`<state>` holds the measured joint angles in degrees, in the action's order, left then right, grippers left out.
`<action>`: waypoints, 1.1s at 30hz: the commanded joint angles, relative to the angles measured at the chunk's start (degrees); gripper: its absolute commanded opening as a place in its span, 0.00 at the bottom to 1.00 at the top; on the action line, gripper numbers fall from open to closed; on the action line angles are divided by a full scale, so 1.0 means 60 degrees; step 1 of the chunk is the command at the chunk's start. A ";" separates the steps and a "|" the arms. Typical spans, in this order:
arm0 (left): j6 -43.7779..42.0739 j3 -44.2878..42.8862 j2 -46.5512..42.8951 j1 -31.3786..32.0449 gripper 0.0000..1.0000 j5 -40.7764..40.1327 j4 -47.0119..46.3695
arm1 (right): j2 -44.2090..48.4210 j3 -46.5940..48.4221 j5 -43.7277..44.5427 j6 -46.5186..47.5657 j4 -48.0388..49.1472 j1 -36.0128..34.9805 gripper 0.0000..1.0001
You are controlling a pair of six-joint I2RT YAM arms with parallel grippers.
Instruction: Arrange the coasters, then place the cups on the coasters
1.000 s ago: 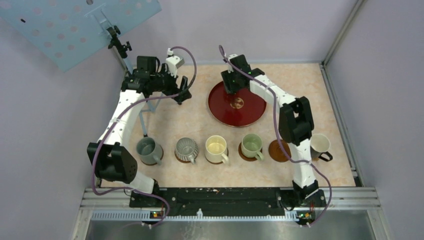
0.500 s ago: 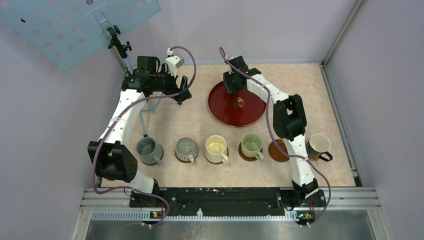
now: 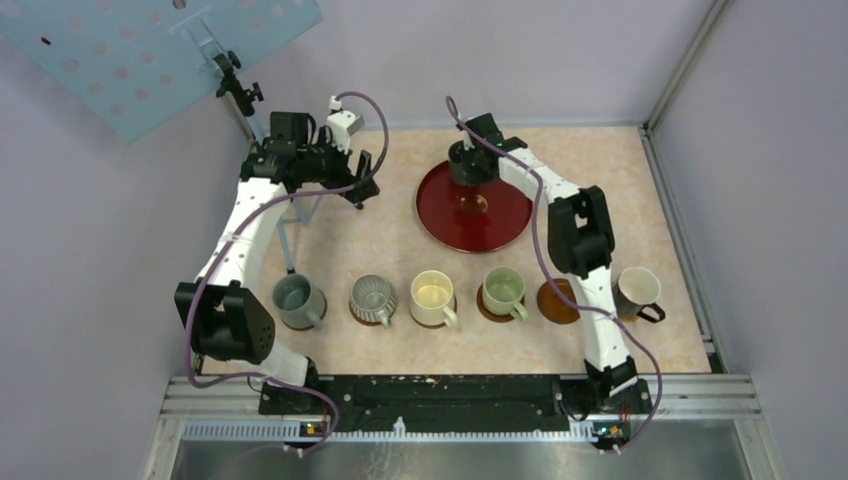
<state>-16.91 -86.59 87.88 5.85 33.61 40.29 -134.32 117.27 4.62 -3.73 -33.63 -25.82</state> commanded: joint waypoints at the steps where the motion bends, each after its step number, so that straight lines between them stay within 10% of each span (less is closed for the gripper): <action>1: -0.0316 -0.0201 0.0074 -0.0095 0.99 0.0219 0.0019 | 0.1107 -0.0672 -0.0428 0.0382 0.0584 0.0332 0.00; 11: -0.0522 -0.0406 0.0242 -0.0110 0.99 0.0402 0.0239 | 0.5077 -0.5430 -0.1389 0.1891 0.3281 0.0805 0.00; 33: -0.0315 -0.0164 0.0029 -0.0110 0.99 0.0722 0.0189 | 0.8888 -0.8743 -0.3370 0.3178 0.1250 0.2023 0.00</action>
<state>-19.20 -87.39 89.91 5.48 36.45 42.11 -92.23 66.41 -11.16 12.08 -25.50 -16.14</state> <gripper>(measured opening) 0.987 0.179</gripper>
